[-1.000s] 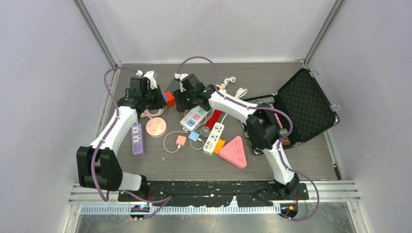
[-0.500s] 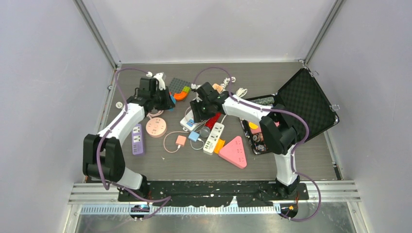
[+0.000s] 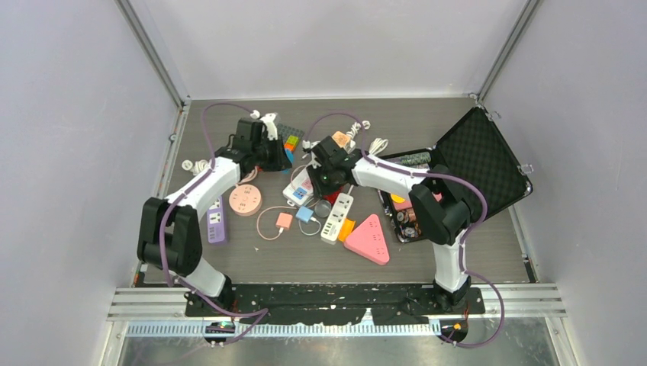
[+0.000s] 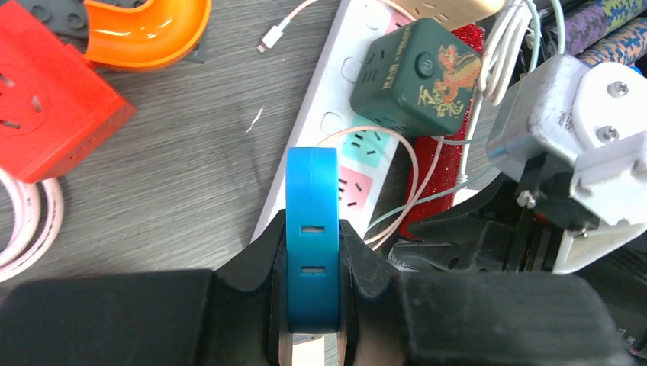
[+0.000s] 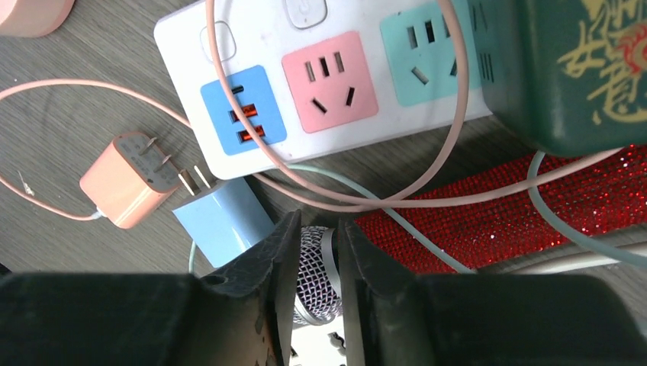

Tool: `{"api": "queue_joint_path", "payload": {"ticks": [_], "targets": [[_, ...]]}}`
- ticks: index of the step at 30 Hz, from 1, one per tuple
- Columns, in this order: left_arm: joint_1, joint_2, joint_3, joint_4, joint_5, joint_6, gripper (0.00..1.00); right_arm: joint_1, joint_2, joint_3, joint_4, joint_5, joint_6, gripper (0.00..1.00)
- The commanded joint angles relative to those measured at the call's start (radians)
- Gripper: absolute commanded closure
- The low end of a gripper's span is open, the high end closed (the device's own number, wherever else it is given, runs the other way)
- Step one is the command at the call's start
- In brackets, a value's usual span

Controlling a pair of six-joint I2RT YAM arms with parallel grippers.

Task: Insert the plug
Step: Adjust the plug at the center of the board.

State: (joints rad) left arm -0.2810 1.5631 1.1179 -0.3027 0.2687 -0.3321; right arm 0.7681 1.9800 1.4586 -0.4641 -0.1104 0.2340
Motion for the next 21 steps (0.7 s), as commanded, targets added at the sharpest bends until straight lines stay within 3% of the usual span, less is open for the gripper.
{"api": "queue_joint_path", "payload": {"ticks": [1,5,9,12,14,21], "targets": [[-0.013,0.015,0.055,0.065,-0.026,0.016,1.0,-0.006,-0.071,-0.024,0.0,-0.007,-0.017,0.71],[-0.012,0.011,0.079,0.047,-0.052,0.023,1.0,-0.012,-0.085,-0.054,0.024,-0.008,-0.049,0.65],[-0.011,-0.005,0.098,0.01,-0.142,-0.003,1.0,-0.014,-0.101,-0.073,0.097,-0.022,-0.048,0.52],[-0.001,-0.022,0.099,0.003,-0.154,-0.025,1.0,-0.032,-0.111,-0.08,0.141,-0.033,0.087,0.39],[-0.001,-0.032,0.097,0.0,-0.158,-0.029,1.0,-0.054,-0.123,-0.101,0.174,-0.036,0.211,0.36],[-0.001,-0.045,0.111,-0.032,-0.165,-0.033,1.0,-0.08,-0.206,-0.211,0.31,-0.021,0.51,0.4]]}}
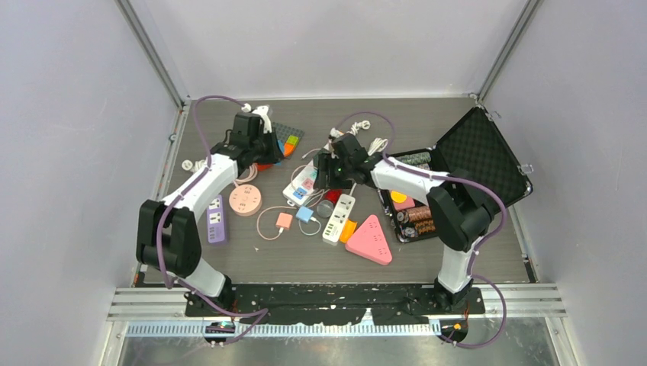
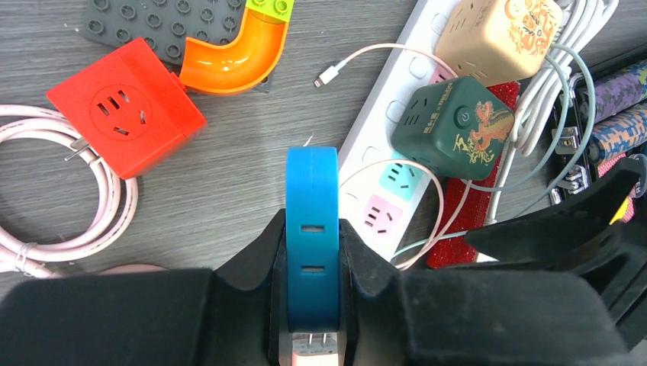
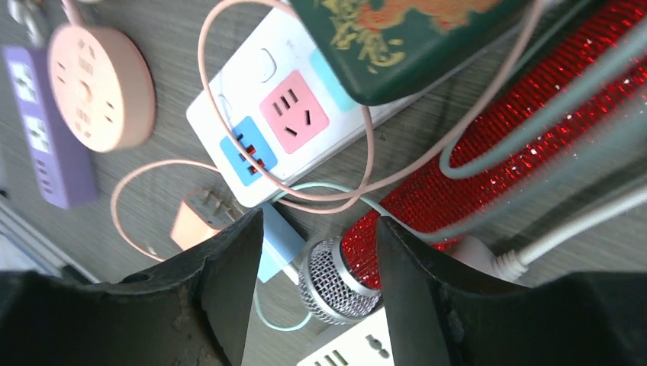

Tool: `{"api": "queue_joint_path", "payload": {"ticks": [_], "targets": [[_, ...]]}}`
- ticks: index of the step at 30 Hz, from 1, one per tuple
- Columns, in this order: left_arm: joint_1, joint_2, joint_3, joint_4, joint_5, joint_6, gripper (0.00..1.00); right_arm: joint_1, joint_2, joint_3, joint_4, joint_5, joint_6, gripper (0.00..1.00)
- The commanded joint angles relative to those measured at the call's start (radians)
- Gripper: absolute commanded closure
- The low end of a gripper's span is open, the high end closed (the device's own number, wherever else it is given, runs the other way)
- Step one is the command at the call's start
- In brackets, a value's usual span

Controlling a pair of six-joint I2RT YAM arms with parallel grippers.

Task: Insert the plug
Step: Adjust the plug at the center of the board.

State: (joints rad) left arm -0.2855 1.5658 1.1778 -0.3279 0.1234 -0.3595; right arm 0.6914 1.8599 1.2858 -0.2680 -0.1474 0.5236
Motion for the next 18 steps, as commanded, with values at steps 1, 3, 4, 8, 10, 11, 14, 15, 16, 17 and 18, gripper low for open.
{"api": "queue_joint_path", "payload": {"ticks": [1,3,4,8,10,11,14,15,16,17,18], "targets": [[0.003,-0.047,0.052,-0.011,-0.02,-0.004,1.0,-0.003,-0.085,-0.038,0.121,0.019,0.272,0.41],[0.005,-0.051,0.051,-0.02,-0.024,0.001,1.0,0.001,-0.083,-0.037,0.126,0.039,0.331,0.43],[0.005,-0.054,0.049,-0.024,-0.027,0.004,1.0,0.004,-0.079,-0.032,0.124,0.05,0.344,0.46],[0.009,-0.063,0.037,-0.029,-0.026,0.013,1.0,0.015,-0.043,0.009,0.074,0.103,0.391,0.56],[0.012,-0.069,0.03,-0.029,-0.023,0.015,1.0,0.021,-0.024,0.027,0.041,0.133,0.399,0.58],[0.013,-0.073,0.027,-0.028,-0.022,0.016,1.0,0.027,-0.016,0.038,0.012,0.174,0.399,0.58],[0.015,-0.08,0.018,-0.028,-0.015,0.019,1.0,0.038,-0.013,0.045,-0.027,0.233,0.405,0.54],[0.017,-0.081,0.016,-0.029,-0.015,0.02,1.0,0.039,-0.014,0.045,-0.038,0.238,0.409,0.53],[0.017,-0.081,0.014,-0.028,-0.014,0.021,1.0,0.04,-0.014,0.045,-0.044,0.243,0.422,0.52],[0.017,-0.084,0.011,-0.027,-0.014,0.022,1.0,0.04,-0.014,0.044,-0.048,0.247,0.438,0.53],[0.018,-0.085,0.009,-0.027,-0.013,0.022,1.0,0.041,-0.013,0.044,-0.06,0.263,0.45,0.53]]}}
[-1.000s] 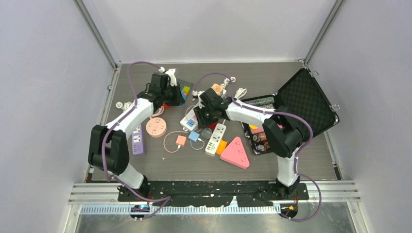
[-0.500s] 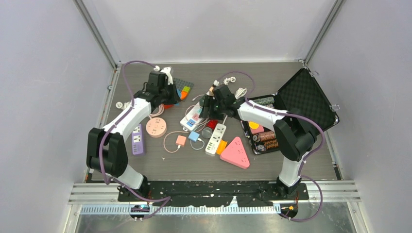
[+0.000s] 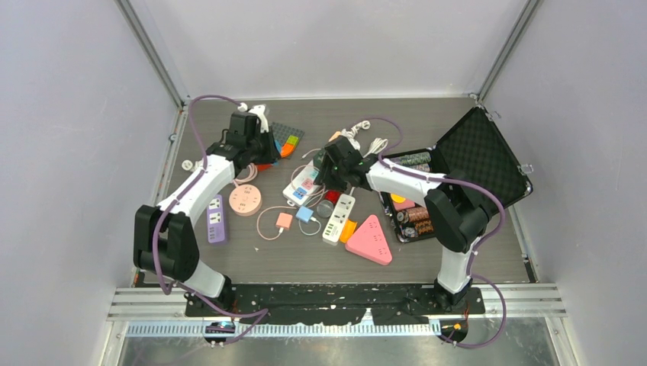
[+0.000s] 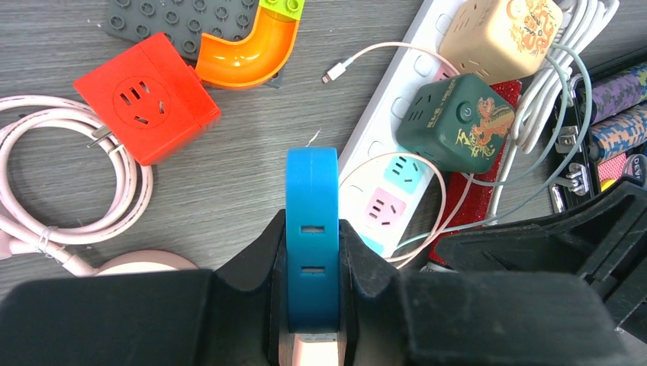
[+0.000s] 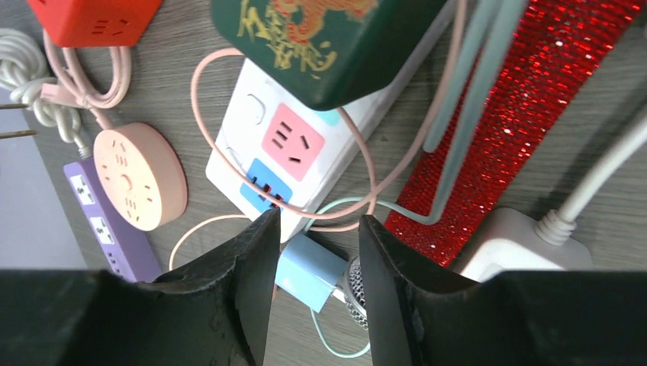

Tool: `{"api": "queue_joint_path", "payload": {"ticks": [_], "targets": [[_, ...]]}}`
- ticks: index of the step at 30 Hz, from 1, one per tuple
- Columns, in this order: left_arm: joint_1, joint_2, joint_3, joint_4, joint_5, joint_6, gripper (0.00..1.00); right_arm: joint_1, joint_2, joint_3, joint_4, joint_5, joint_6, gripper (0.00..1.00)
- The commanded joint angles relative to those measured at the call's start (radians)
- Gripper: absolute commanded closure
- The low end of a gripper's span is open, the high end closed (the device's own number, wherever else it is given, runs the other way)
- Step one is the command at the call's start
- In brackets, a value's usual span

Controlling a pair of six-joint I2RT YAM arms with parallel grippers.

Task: Insert the plug
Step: Adjust the plug at the center of the board.

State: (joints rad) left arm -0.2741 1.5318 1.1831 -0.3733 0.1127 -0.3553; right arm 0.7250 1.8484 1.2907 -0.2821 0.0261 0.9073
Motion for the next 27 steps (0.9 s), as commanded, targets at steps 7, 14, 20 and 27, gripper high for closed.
{"api": "queue_joint_path", "payload": {"ticks": [7,14,20,27], "targets": [[0.01,-0.053,-0.003,0.022,-0.002,0.018,1.0,0.008,0.029,0.044,-0.059,0.12,0.145,0.53],[0.01,-0.059,-0.027,0.032,0.001,0.011,1.0,0.008,0.088,0.11,-0.087,0.119,0.166,0.61],[0.01,-0.071,-0.041,0.034,-0.003,0.009,1.0,0.008,0.121,0.136,-0.117,0.119,0.187,0.68],[0.012,-0.082,-0.048,0.035,-0.008,0.012,1.0,0.008,0.13,0.142,-0.122,0.113,0.18,0.88]]}}
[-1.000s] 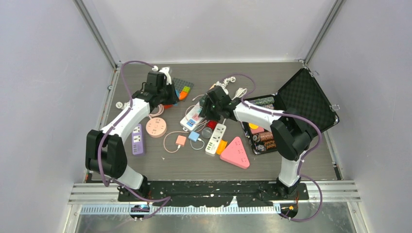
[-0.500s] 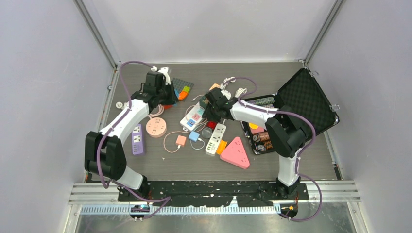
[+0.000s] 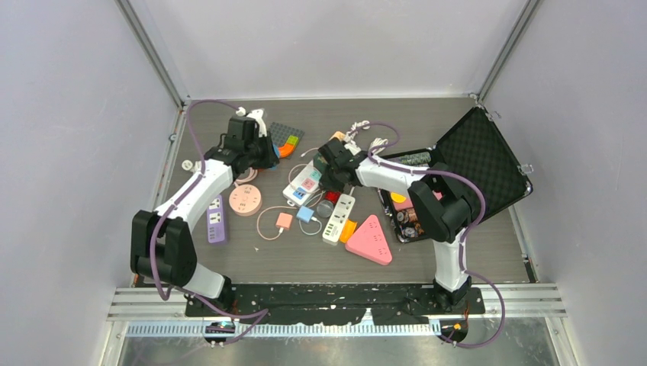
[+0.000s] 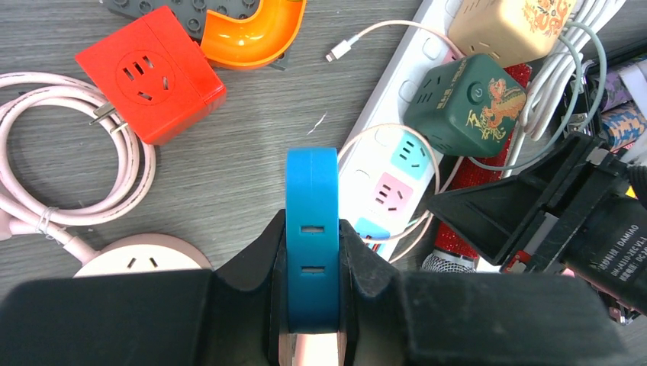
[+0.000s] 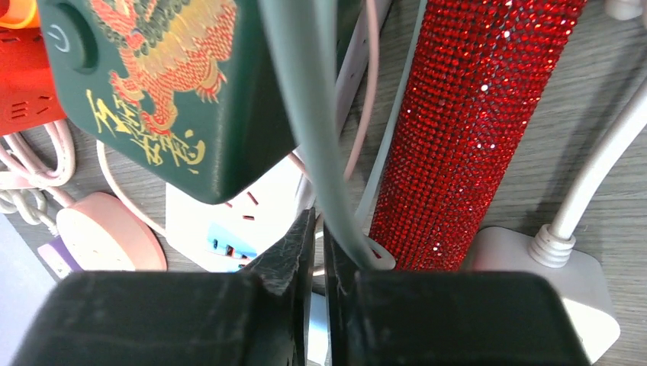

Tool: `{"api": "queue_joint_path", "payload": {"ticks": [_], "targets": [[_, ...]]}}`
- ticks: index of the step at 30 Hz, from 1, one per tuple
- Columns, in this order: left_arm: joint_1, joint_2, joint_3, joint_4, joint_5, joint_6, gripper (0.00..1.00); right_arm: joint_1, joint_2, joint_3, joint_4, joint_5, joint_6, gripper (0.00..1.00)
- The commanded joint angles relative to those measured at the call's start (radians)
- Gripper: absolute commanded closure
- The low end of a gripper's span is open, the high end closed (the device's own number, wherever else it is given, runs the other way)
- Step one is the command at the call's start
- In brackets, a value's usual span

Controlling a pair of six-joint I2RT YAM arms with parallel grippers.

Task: Insert the plug
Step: Adjust the plug at the center of the board.

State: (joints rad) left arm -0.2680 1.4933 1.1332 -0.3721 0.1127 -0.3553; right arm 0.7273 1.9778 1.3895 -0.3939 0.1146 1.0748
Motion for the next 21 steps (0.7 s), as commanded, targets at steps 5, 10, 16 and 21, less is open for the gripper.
{"api": "queue_joint_path", "payload": {"ticks": [5,10,16,21], "targets": [[0.007,-0.047,0.006,0.033,-0.008,0.013,1.0,0.005,-0.014,0.046,0.009,0.017,-0.012,0.95],[0.009,-0.054,0.003,0.032,-0.007,0.016,1.0,0.006,-0.089,0.004,0.076,0.023,-0.043,0.95],[0.009,-0.055,0.003,0.038,0.002,0.015,1.0,0.006,-0.214,-0.064,0.075,0.046,-0.086,0.95],[0.009,-0.044,0.004,0.039,0.01,0.012,1.0,0.01,-0.312,-0.14,0.087,0.051,-0.162,0.95]]}}
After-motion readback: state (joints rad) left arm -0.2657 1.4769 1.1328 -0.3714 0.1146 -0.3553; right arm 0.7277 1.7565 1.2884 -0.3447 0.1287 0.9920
